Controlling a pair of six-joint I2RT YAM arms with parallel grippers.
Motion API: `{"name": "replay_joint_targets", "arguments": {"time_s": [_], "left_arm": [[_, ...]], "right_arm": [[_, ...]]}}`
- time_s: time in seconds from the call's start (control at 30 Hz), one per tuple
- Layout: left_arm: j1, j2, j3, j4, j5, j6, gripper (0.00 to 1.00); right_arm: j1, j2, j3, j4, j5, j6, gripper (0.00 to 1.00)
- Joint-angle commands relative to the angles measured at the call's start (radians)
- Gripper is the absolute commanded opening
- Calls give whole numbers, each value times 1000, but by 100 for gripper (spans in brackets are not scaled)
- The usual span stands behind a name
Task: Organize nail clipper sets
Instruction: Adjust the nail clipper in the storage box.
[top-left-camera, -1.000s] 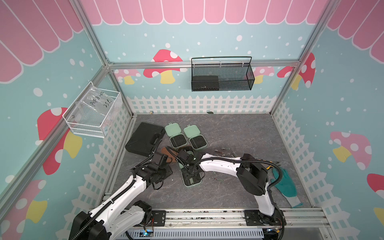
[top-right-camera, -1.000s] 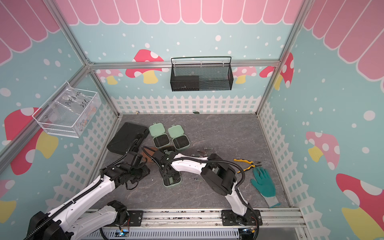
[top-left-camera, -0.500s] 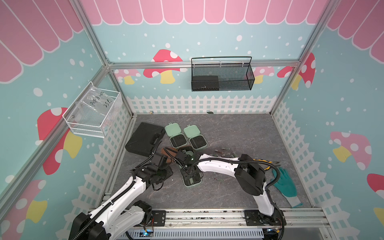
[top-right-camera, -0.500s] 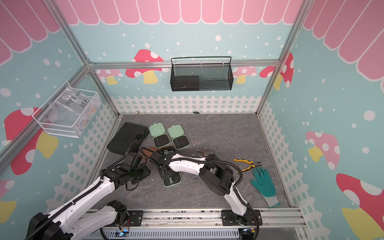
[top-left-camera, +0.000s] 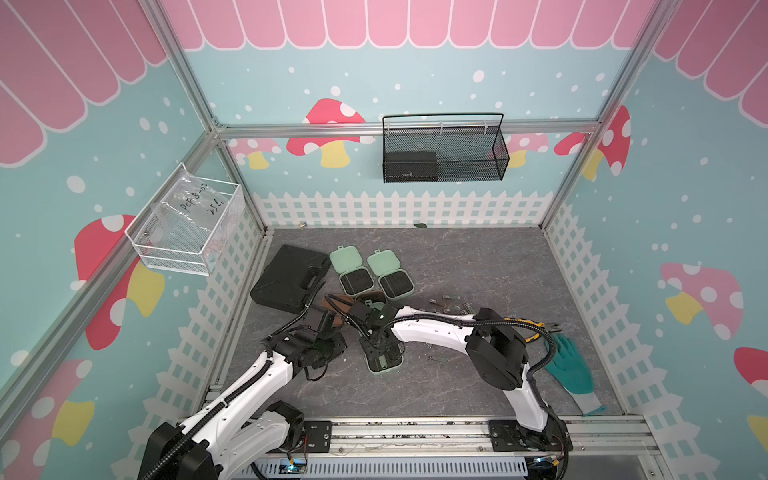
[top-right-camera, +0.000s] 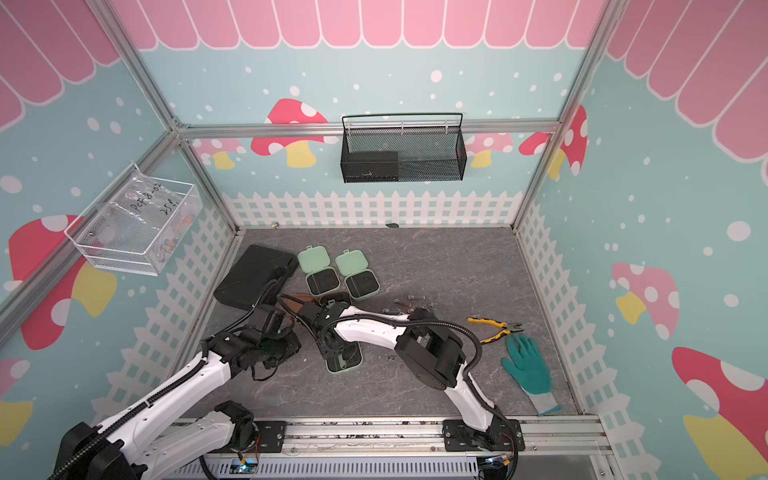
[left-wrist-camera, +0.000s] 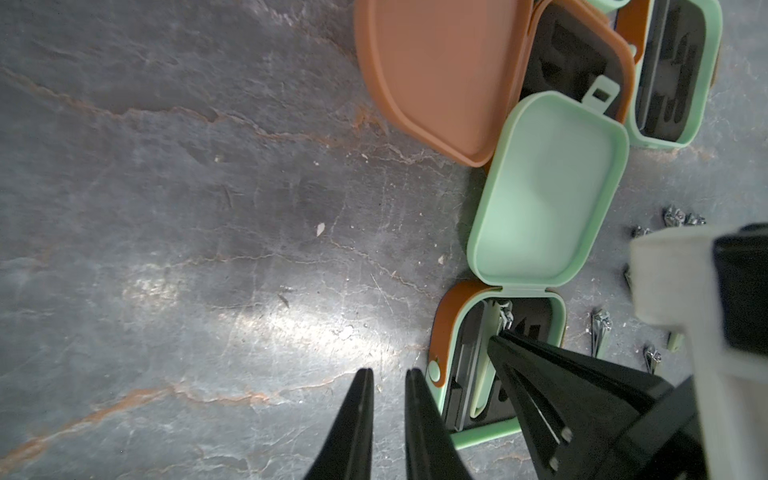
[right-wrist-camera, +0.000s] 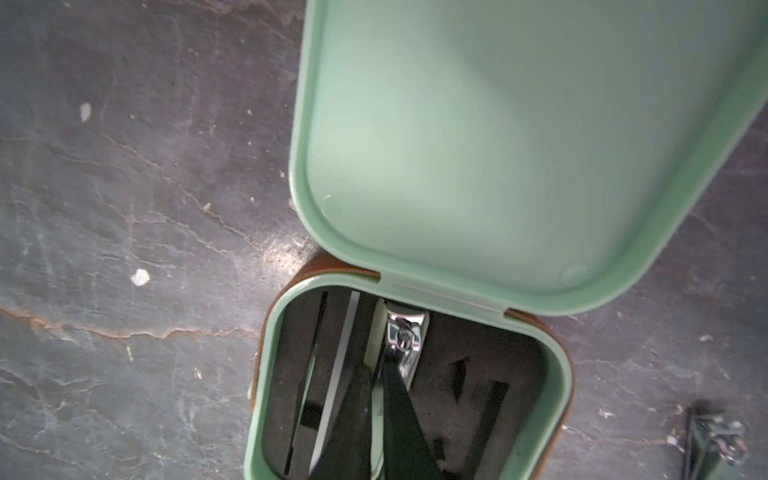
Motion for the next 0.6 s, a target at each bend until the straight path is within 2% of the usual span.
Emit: {"name": "replay_joint_targets", "arguments": {"time_s": [0.0,0.57], "left_arm": [[4,9,13,5,11,12,17],[4,18,18,15,44,7,14]], "right_arm": [[29,347,-136,68,-219,-10,9],[-13,393,-136,83,-265,-38,10]]}}
